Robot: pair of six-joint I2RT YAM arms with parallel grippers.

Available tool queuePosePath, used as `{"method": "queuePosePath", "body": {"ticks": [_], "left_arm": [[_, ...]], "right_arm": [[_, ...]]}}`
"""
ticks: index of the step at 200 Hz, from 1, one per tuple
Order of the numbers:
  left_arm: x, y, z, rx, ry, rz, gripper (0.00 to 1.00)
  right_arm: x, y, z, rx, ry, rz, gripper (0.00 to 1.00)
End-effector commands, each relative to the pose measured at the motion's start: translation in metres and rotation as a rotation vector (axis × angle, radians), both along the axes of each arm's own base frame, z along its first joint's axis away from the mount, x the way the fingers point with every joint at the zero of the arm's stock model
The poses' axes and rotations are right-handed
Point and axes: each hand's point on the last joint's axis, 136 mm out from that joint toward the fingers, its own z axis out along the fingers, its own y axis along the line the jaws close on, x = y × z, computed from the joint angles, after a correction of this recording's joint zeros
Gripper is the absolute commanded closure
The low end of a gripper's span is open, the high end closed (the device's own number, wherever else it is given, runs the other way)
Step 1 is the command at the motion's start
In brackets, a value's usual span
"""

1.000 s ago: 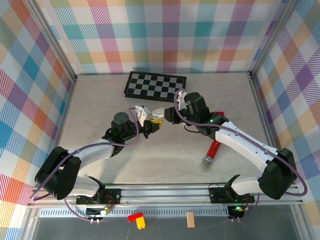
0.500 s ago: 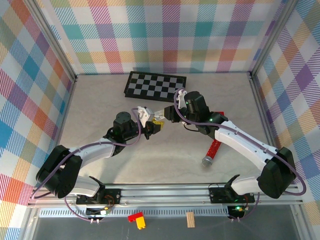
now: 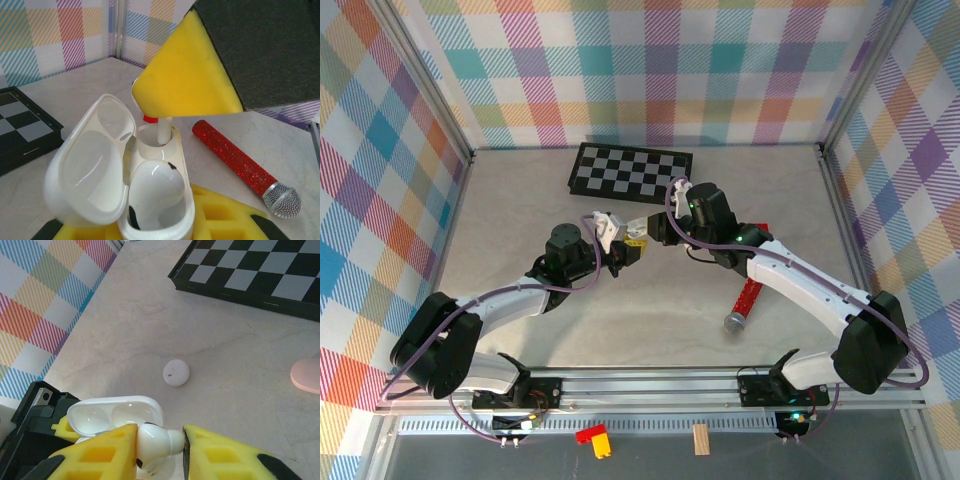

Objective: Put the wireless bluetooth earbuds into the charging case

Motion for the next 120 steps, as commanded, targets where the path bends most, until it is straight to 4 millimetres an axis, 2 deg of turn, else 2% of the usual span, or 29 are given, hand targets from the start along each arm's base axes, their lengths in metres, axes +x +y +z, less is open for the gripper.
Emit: {"method": "queuePosePath", "body": {"ticks": [1,26,83,120], "left_arm": [[0.002,-0.004,0.027,-0.047,-0.059,-0.007,1.00],[0.000,-0.004,0.024,-0.041,-0.061,-0.016,1.00],[-0.004,-0.007,0.019,-0.033,-0.050,-0.044,1.00],[-0.005,-0.009,0.016,-0.024,-0.042,-0.065,1.00]], "right_arm": [[0.001,0.003,0.001,0.000,0.001,0.024,0.70],[0.001,0.005,0.005,0.006,-0.001,0.035,0.68],[0.001,0.009,0.008,0.001,-0.008,0.058,0.72],[0.000,0.012,0.013,-0.004,-0.025,0.089,0.70]]}}
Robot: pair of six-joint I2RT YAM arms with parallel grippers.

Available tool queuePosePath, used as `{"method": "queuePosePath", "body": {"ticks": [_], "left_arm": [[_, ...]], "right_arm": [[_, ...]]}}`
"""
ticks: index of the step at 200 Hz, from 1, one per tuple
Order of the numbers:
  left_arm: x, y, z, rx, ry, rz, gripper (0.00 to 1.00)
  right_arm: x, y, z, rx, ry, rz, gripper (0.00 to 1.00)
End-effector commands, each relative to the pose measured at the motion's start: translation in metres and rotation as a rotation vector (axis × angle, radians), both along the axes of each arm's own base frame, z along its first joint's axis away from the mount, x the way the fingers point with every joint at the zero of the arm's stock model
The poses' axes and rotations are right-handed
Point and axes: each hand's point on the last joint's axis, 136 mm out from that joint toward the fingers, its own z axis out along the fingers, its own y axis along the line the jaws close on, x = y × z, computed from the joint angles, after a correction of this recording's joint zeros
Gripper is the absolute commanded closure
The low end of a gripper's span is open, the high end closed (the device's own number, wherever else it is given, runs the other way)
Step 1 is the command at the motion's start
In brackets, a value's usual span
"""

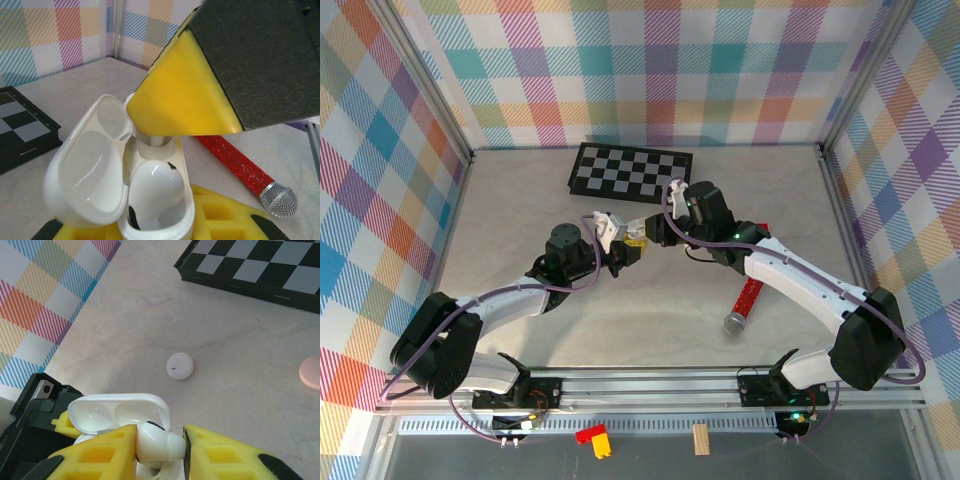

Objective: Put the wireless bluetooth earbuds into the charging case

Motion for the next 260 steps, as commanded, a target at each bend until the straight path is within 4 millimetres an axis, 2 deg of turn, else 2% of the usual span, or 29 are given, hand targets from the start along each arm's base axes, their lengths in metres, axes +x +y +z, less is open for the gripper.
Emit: {"method": "queuePosePath", "body": {"ticks": [1,47,93,160,218,241,260], "left_arm": [[-0.003,-0.008,0.015,-0.020,-0.045,-0.051,1.00],[-0.004,-0.008,0.017,-0.017,-0.044,-0.050,1.00],[-0.001,-0.008,0.014,-0.010,-0.038,-0.046,1.00],[0.000,-0.009,0.013,-0.010,-0.034,-0.046,1.00],[0.005,-0.005,0.009,-0.005,-0.027,-0.014,1.00],[0.006,-0.004,0.009,-0.007,-0.027,-0.012,1.00],[0.006,-0.004,0.008,-0.007,-0.026,-0.009,1.00]], "right_arm": [[0.003,0.005,0.016,0.012,-0.039,0.040,0.70],[0.006,0.007,0.017,-0.011,-0.037,0.046,0.63],[0.008,0.005,0.016,-0.042,-0.020,0.036,0.61],[0.007,0.013,0.016,-0.051,0.006,0.077,0.60],[0.008,0.001,0.026,-0.065,-0.030,0.037,0.46],[0.005,-0.002,0.028,-0.068,-0.036,0.034,0.34],[0.003,-0.004,0.028,-0.072,-0.029,0.031,0.33]]}}
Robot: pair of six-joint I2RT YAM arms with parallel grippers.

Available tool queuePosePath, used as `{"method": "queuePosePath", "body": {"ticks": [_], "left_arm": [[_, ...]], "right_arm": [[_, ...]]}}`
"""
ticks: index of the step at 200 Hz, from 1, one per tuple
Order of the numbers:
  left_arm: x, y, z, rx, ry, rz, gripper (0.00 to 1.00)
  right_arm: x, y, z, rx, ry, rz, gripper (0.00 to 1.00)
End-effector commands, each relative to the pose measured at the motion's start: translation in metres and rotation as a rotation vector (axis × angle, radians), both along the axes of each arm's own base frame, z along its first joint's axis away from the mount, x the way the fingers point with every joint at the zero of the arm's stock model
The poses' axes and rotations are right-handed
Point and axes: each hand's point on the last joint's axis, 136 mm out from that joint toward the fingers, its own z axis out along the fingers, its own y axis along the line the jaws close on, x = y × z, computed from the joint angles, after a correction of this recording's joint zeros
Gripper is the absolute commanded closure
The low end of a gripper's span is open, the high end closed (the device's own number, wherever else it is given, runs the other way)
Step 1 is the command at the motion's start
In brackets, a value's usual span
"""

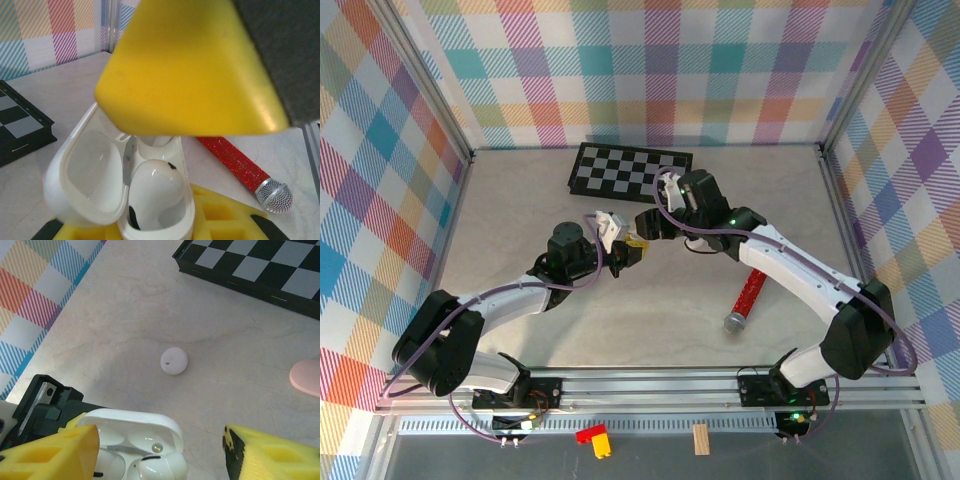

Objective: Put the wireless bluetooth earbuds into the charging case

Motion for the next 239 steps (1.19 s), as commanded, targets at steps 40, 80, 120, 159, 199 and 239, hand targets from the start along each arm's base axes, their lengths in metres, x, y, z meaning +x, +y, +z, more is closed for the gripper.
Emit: {"method": "queuePosePath", "body": {"ticks": [40,80,120,159,199,239], "left_arm": [[0.006,0.001,0.011,-0.016,-0.046,0.013,1.00],[0.005,0.001,0.012,-0.017,-0.049,0.007,1.00],[0.003,0.001,0.013,-0.015,-0.052,0.001,1.00],[0.001,0.001,0.013,-0.017,-0.052,-0.009,1.00],[0.001,0.000,0.015,-0.020,-0.053,-0.010,1.00],[0.001,0.001,0.015,-0.022,-0.054,-0.014,1.00]], "right_arm": [[-0.008,-0.002,0.022,0.041,-0.011,0.015,0.46],[-0.008,0.006,0.020,0.061,0.007,0.045,0.51],[-0.010,0.011,0.020,0.078,0.012,0.070,0.51],[-0.012,0.015,0.020,0.087,0.017,0.089,0.52],[-0.012,0.016,0.018,0.088,0.020,0.097,0.52],[-0.015,0.017,0.020,0.089,0.006,0.123,0.56]]}}
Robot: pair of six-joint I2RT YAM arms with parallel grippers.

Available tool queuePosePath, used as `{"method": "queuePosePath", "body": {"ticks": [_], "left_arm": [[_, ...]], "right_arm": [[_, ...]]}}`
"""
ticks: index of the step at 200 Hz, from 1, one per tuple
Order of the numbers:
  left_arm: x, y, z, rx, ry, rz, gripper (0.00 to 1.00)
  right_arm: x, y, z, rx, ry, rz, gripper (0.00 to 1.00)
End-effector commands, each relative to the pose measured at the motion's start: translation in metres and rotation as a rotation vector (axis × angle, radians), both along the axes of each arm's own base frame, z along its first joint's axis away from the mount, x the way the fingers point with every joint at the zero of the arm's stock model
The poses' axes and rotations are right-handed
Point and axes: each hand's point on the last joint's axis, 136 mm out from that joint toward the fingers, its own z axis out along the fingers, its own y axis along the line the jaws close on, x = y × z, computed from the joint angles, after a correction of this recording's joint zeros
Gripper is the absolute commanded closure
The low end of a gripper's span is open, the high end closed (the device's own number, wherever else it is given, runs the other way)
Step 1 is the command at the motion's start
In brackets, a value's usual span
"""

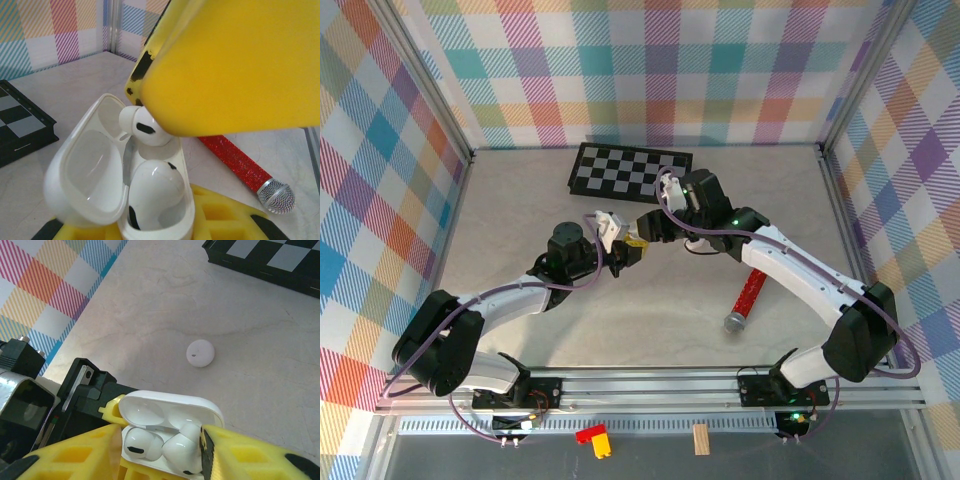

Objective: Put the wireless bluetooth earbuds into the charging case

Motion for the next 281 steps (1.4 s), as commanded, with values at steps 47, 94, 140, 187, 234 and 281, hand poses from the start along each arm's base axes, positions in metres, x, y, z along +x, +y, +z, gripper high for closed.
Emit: {"method": "queuePosePath", "body": {"ticks": [47,94,140,187,234,281], "left_arm": [[0.000,0.000,0.018,-0.025,-0.057,-0.020,1.00],[-0.001,-0.002,0.016,-0.024,-0.047,-0.041,1.00],[-0.008,-0.005,0.017,-0.021,-0.039,-0.094,1.00],[-0.001,0.000,0.019,-0.023,-0.041,-0.066,1.00],[0.000,0.002,0.016,-0.024,-0.040,-0.059,1.00],[-0.001,0.002,0.014,-0.022,-0.040,-0.063,1.00]], "right_arm": [[0.007,-0.003,0.014,-0.011,-0.079,-0.009,0.46],[0.009,-0.004,0.017,-0.019,-0.093,-0.005,0.52],[-0.001,0.009,0.011,-0.021,-0.034,0.095,0.61],[-0.005,0.009,0.006,-0.051,-0.009,0.119,0.61],[0.002,0.003,0.013,-0.035,-0.043,0.060,0.56],[0.009,-0.008,0.015,-0.023,-0.054,0.005,0.52]]}}
